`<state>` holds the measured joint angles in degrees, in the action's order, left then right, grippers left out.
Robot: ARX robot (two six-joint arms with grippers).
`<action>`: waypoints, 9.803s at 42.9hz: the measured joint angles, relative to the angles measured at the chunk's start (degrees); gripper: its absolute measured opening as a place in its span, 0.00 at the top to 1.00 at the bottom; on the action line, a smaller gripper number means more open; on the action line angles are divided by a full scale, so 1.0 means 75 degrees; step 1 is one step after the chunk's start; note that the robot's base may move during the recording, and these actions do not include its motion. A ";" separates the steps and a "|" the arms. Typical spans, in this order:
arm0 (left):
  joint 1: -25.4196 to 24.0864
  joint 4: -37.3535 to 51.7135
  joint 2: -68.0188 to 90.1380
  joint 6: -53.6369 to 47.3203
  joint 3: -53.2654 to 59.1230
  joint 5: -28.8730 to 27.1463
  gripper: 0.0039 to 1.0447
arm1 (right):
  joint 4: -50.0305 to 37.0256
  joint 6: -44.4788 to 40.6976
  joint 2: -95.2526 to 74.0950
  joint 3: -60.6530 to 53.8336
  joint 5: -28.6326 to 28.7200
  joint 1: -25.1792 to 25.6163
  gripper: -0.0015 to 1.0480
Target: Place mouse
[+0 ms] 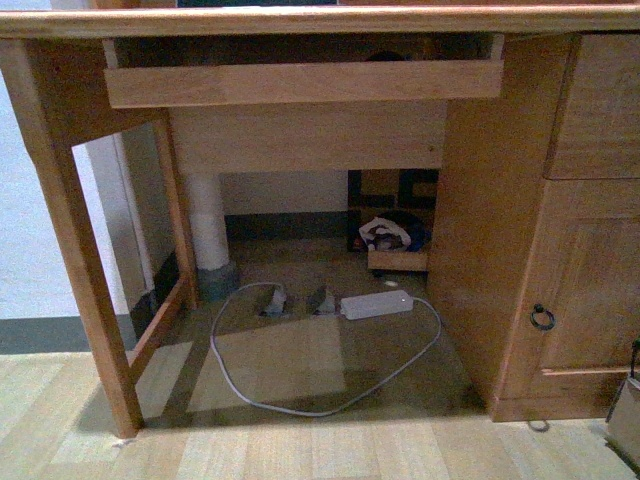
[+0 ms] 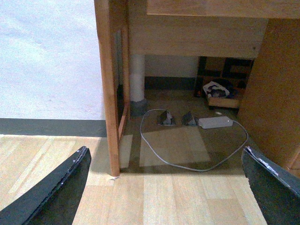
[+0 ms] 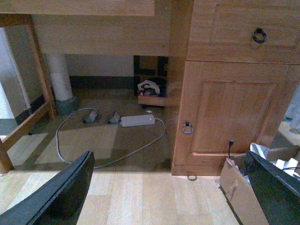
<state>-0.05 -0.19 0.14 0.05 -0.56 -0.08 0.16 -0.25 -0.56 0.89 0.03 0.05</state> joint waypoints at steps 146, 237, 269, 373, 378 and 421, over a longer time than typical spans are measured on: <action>0.0000 0.0000 0.0000 0.0000 0.0000 0.0000 0.06 | -0.0003 0.0000 0.0000 0.0000 0.0006 0.0000 0.06; 0.0822 0.8055 1.6687 0.8935 -0.6429 0.1215 0.06 | 0.0000 0.0000 0.0000 0.0000 0.0000 0.0000 0.06; 0.0854 0.8609 1.7220 0.8856 -0.6755 0.0898 0.06 | 0.0000 -0.0003 0.0000 0.0000 0.0000 0.0000 0.06; 0.0784 0.4124 0.8591 -0.0119 -0.4176 -0.0813 0.61 | -0.0003 0.0000 0.0000 0.0000 0.0000 0.0000 0.06; 0.0612 0.4704 0.7664 -0.0105 -0.3168 -0.0600 0.90 | 0.0000 0.0000 0.0000 0.0000 0.0000 0.0000 0.06; 0.0000 0.3620 0.3544 -0.0006 -0.0003 0.0003 0.99 | -0.0003 0.0000 0.0000 0.0000 0.0003 0.0000 0.06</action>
<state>-0.05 26.96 26.72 0.01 -0.58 -0.05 0.14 -0.25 -0.56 0.89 0.05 0.05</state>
